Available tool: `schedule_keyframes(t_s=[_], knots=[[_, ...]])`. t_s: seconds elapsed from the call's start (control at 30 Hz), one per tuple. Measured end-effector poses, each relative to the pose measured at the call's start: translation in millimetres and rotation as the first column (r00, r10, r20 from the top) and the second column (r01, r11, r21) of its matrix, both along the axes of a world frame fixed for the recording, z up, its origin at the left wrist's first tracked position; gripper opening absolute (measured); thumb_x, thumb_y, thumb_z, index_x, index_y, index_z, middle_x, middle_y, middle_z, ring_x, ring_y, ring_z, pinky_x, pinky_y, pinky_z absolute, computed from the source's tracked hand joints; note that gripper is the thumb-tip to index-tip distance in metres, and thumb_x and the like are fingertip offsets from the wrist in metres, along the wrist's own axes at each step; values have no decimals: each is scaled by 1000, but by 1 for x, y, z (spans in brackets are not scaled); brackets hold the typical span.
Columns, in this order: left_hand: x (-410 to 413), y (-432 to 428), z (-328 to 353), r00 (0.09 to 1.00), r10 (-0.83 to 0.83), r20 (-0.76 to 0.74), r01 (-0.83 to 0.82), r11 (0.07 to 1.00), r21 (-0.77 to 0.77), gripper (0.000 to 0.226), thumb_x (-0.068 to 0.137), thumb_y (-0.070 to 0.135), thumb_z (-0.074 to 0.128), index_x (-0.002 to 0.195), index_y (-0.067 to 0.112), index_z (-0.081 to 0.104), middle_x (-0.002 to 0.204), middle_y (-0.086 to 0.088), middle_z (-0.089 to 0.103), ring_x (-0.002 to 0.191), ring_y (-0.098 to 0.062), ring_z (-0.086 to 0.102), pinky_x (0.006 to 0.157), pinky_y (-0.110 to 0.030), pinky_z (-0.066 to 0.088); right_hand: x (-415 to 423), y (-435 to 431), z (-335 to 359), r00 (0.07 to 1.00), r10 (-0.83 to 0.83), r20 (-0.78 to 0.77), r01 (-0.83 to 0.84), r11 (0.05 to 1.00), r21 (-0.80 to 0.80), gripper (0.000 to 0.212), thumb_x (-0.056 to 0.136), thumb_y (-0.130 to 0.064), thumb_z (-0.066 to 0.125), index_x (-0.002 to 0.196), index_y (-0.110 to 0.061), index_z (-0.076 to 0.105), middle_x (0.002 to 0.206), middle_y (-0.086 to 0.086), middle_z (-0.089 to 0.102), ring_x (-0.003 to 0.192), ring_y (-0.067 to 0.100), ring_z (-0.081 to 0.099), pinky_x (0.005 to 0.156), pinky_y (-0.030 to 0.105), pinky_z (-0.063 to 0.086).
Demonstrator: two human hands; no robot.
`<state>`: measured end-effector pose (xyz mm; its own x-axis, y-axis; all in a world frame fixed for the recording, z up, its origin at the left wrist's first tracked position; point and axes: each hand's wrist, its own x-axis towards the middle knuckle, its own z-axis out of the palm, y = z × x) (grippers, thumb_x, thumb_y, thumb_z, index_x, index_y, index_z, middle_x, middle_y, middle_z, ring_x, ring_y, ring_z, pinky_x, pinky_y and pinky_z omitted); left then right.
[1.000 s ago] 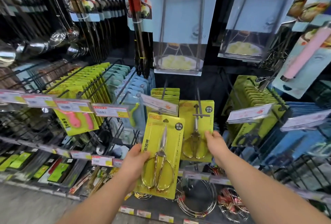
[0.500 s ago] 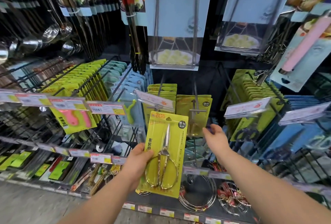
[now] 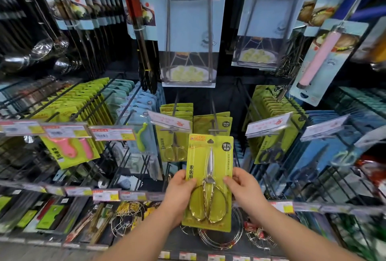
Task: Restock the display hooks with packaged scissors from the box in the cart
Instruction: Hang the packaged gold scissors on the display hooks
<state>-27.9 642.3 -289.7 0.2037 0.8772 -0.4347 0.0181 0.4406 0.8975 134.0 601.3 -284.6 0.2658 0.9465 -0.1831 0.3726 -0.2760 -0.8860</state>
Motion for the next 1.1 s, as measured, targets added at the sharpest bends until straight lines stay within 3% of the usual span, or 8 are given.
schedule_keyframes(t_s=[0.07, 0.23, 0.37, 0.47, 0.67, 0.83, 1.0, 1.1], knots=[[2, -2, -1, 1000, -10, -8, 10, 1000, 1, 15, 94, 4, 52, 107, 13, 56, 88, -9, 71, 76, -23, 69, 69, -37, 58, 2, -3, -2, 1000, -4, 1, 4, 1000, 17, 16, 93, -14, 54, 90, 1, 57, 63, 0, 43, 59, 14, 42, 59, 31, 40], [5, -8, -1, 999, -42, 11, 42, 999, 16, 16, 94, 2, 51, 105, 11, 59, 86, -6, 72, 63, -10, 71, 53, -20, 54, 5, -7, -3, 999, 0, 53, -3, 999, 54, 25, 94, -11, 53, 70, -18, 46, 61, -6, 38, 57, 9, 37, 54, 20, 31], [9, -1, 3, 999, -29, 28, 28, 999, 42, 17, 94, 0, 50, 105, 10, 59, 87, -9, 73, 68, -16, 71, 58, -27, 57, 9, 1, -3, 999, -6, 33, 4, 998, 57, 17, 93, -13, 53, 81, -1, 53, 64, 0, 39, 60, 13, 38, 56, 24, 33], [12, 7, 5, 1000, -26, 3, 25, 998, 55, 18, 94, 1, 51, 105, 12, 60, 91, -10, 73, 75, -22, 70, 67, -34, 59, 12, 8, 0, 999, -16, 51, 13, 998, 65, 24, 94, -12, 52, 71, -11, 45, 62, -3, 35, 57, 11, 35, 51, 18, 29], [20, 21, 1, 998, -20, -62, 23, 999, 48, 17, 93, 3, 52, 106, 10, 59, 90, -9, 71, 75, -20, 70, 61, -29, 56, 18, 25, -4, 995, -12, 102, 10, 1000, 23, 23, 94, -17, 52, 74, -11, 42, 63, -2, 34, 56, 11, 33, 52, 23, 29], [30, 42, 1, 983, -4, -184, 15, 998, 59, 12, 93, 6, 52, 104, 10, 57, 94, -7, 68, 84, -20, 66, 75, -33, 56, 26, 49, -7, 993, 4, 118, -5, 1000, 7, 20, 94, -16, 52, 90, 3, 57, 70, 5, 47, 62, 16, 42, 57, 28, 35], [42, 70, 1, 955, -12, -298, 31, 998, 61, 30, 91, 5, 50, 121, 4, 55, 91, -8, 65, 71, -15, 56, 58, -22, 43, 37, 78, -8, 997, 0, 76, 2, 1000, -24, 11, 94, -16, 52, 90, -6, 56, 71, 2, 49, 62, 12, 43, 57, 23, 34], [48, 85, -4, 937, 10, -350, 2, 999, 35, 41, 92, 8, 50, 133, 3, 47, 85, -1, 59, 65, -9, 49, 56, -21, 39, 42, 98, -13, 998, 3, 57, 1, 998, -68, 4, 94, -18, 52, 91, -17, 55, 89, 5, 59, 85, 20, 55, 78, 29, 42]])
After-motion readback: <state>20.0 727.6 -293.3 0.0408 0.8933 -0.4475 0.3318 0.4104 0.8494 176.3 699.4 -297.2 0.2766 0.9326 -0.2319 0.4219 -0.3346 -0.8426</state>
